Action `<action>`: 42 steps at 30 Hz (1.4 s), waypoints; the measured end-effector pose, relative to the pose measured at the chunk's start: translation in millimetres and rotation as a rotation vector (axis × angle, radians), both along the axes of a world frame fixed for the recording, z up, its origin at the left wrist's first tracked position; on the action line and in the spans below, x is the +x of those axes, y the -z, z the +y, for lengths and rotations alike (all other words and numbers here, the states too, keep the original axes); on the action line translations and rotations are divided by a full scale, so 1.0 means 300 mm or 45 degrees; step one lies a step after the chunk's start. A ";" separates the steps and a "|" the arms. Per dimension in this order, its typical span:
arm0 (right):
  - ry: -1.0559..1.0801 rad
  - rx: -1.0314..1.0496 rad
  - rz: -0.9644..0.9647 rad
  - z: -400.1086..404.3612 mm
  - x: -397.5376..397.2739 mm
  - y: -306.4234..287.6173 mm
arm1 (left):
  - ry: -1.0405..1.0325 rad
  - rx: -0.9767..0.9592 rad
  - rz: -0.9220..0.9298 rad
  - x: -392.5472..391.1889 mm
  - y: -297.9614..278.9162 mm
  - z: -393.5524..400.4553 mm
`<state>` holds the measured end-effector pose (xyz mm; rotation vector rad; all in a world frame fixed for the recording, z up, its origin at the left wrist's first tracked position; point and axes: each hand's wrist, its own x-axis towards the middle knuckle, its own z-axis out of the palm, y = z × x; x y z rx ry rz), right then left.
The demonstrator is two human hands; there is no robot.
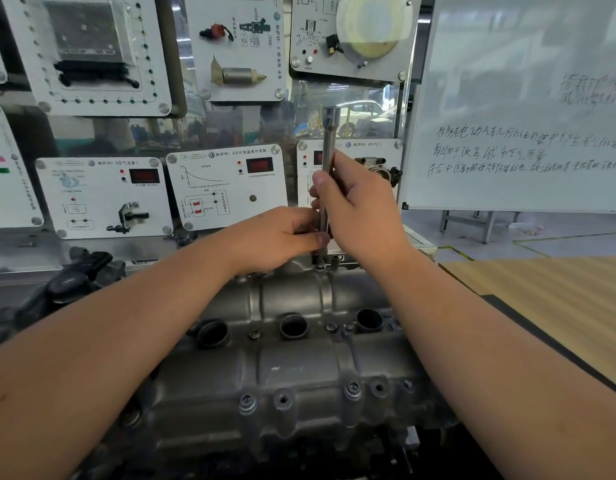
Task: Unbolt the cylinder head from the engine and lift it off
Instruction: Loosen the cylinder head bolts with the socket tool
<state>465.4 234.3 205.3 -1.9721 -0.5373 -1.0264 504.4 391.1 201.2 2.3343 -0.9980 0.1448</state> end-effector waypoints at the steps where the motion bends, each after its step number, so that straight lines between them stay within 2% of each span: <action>1: -0.005 0.000 -0.011 0.003 -0.001 0.001 | 0.007 -0.002 -0.005 0.000 -0.001 -0.004; 5: 0.003 0.103 -0.056 0.007 -0.002 0.003 | 0.018 0.010 -0.022 -0.004 -0.001 -0.016; 8: 0.033 0.064 -0.107 0.002 0.003 0.000 | 0.015 0.015 -0.001 -0.002 0.003 -0.009; 15: -0.031 0.014 0.000 0.001 -0.001 0.001 | 0.009 -0.025 0.017 -0.002 0.000 -0.001; 21: 0.035 0.166 -0.052 0.004 -0.001 -0.001 | -0.007 0.017 -0.020 -0.011 0.000 -0.018; 28: 0.012 0.062 -0.004 -0.002 0.002 -0.002 | 0.003 -0.011 0.029 -0.006 0.002 0.000; 34: -0.001 0.131 -0.024 0.007 -0.003 0.002 | -0.002 0.014 -0.010 -0.005 0.001 -0.012; 42: 0.000 0.008 0.012 -0.001 0.000 0.001 | 0.037 -0.041 0.051 -0.001 0.001 0.000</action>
